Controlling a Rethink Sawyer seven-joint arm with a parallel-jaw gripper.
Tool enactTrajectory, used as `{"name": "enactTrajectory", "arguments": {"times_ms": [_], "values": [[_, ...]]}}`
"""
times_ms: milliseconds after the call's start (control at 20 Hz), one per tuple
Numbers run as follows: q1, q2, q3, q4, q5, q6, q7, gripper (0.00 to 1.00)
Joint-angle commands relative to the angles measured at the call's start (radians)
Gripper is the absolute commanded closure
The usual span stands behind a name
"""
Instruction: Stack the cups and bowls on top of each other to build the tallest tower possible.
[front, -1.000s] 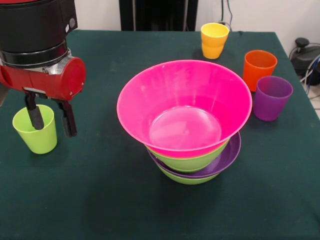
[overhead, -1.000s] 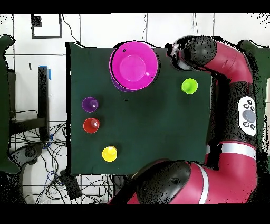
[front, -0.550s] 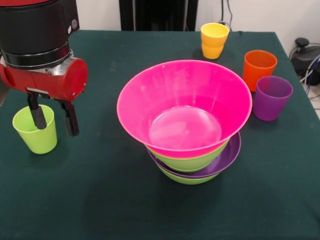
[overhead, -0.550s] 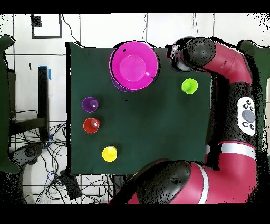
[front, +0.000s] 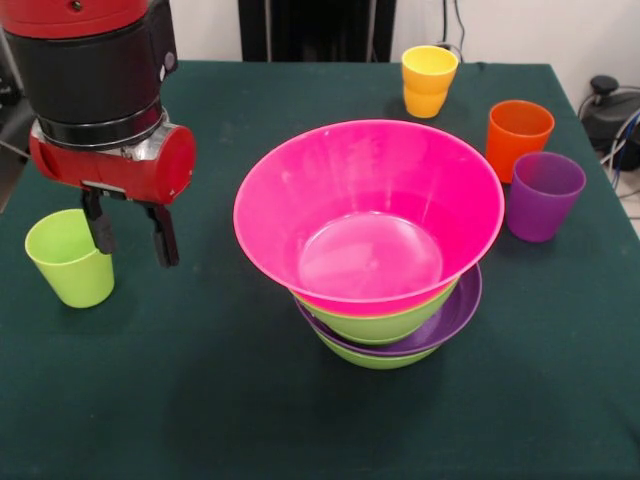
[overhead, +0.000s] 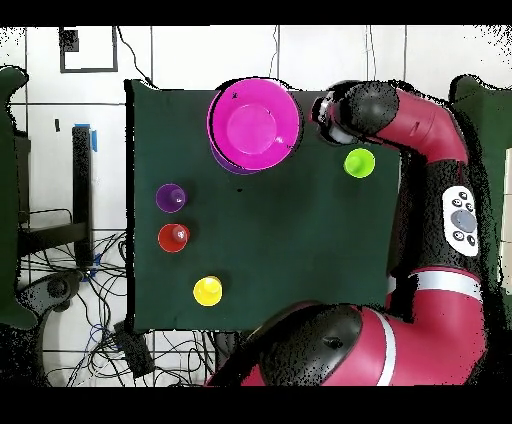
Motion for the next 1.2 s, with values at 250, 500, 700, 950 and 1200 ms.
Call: {"name": "enactTrajectory", "arguments": {"times_ms": [250,500,700,950,1200], "values": [[-0.03,-0.044,0.037,0.131,-0.077,-0.03,-0.167,0.0],[-0.044,-0.056,0.043,0.128,-0.079,-0.011,-0.181,0.0],[-0.054,-0.056,0.05,0.12,-0.081,-0.002,-0.19,0.0],[-0.077,-0.054,0.063,0.1,-0.083,0.02,-0.221,0.0],[-0.083,-0.044,0.074,0.103,-0.085,0.012,-0.221,0.0]]}}
